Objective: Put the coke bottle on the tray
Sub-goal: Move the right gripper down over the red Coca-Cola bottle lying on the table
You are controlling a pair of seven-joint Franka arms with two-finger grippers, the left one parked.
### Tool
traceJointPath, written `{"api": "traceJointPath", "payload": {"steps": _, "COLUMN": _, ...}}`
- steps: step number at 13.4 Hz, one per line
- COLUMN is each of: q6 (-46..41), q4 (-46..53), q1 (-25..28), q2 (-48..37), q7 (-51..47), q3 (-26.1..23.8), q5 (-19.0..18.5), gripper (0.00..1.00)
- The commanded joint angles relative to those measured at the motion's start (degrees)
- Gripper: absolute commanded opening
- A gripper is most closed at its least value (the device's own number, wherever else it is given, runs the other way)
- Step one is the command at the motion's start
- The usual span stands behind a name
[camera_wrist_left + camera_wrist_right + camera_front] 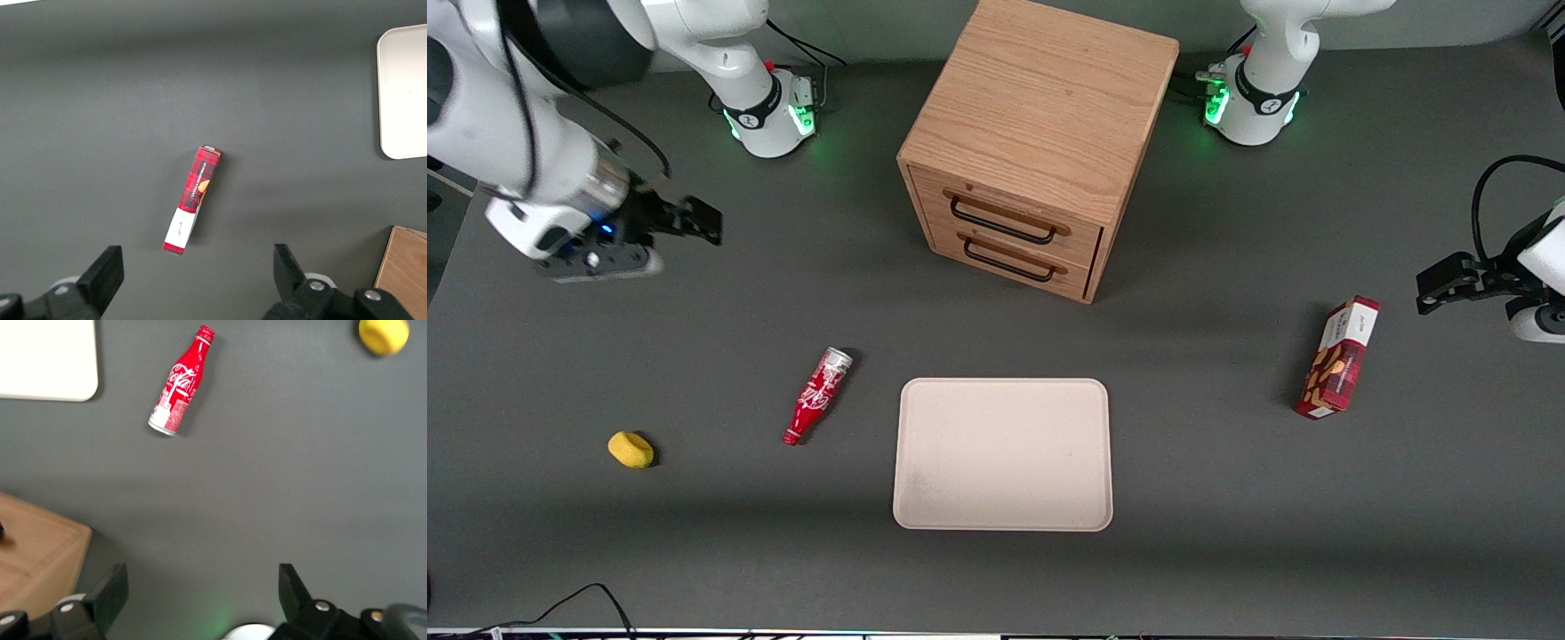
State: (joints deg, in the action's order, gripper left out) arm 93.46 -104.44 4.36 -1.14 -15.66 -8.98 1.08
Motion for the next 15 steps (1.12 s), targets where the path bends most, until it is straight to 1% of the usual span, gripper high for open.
{"api": "traceJointPath", "payload": {"steps": 1, "q6": 0.0, "q4": 10.2, "q1": -0.1, "q2": 14.3, "q7": -11.9, "q3": -4.3, "q5": -2.0, "gripper": 1.0}}
{"api": "traceJointPath", "payload": {"steps": 2, "q6": 3.0, "q4": 10.0, "q1": -0.2, "q2": 16.8, "q7": -15.3, "q3": -5.9, "q5": -4.1, "gripper": 1.0}}
{"api": "traceJointPath", "payload": {"steps": 3, "q6": 6.5, "q4": 9.3, "q1": -0.1, "q2": 18.5, "q7": -18.9, "q3": -6.5, "q5": -4.3, "gripper": 1.0}}
{"api": "traceJointPath", "payload": {"steps": 5, "q6": 13.3, "q4": 6.6, "q1": 0.7, "q2": 21.8, "q7": -24.4, "q3": -6.5, "q5": -5.0, "gripper": 1.0}}
{"api": "traceJointPath", "payload": {"steps": 7, "q6": 20.8, "q4": 4.4, "q1": 0.8, "q2": 25.1, "q7": -29.8, "q3": -6.6, "q5": -7.7, "gripper": 1.0}}
{"api": "traceJointPath", "payload": {"steps": 9, "q6": 26.0, "q4": 2.1, "q1": 0.8, "q2": 27.6, "q7": -30.5, "q3": -6.6, "q5": -11.4, "gripper": 1.0}}
{"api": "traceJointPath", "payload": {"steps": 11, "q6": 31.1, "q4": -0.3, "q1": 0.7, "q2": 29.3, "q7": -31.6, "q3": -6.5, "q5": -11.7, "gripper": 1.0}}
{"api": "traceJointPath", "payload": {"steps": 12, "q6": 33.2, "q4": -1.1, "q1": 0.6, "q2": 30.1, "q7": -34.3, "q3": -6.4, "q5": -11.8, "gripper": 1.0}}
{"api": "traceJointPath", "payload": {"steps": 15, "q6": 36.1, "q4": -1.5, "q1": 0.5, "q2": 33.0, "q7": -35.7, "q3": -6.2, "q5": -14.3, "gripper": 1.0}}
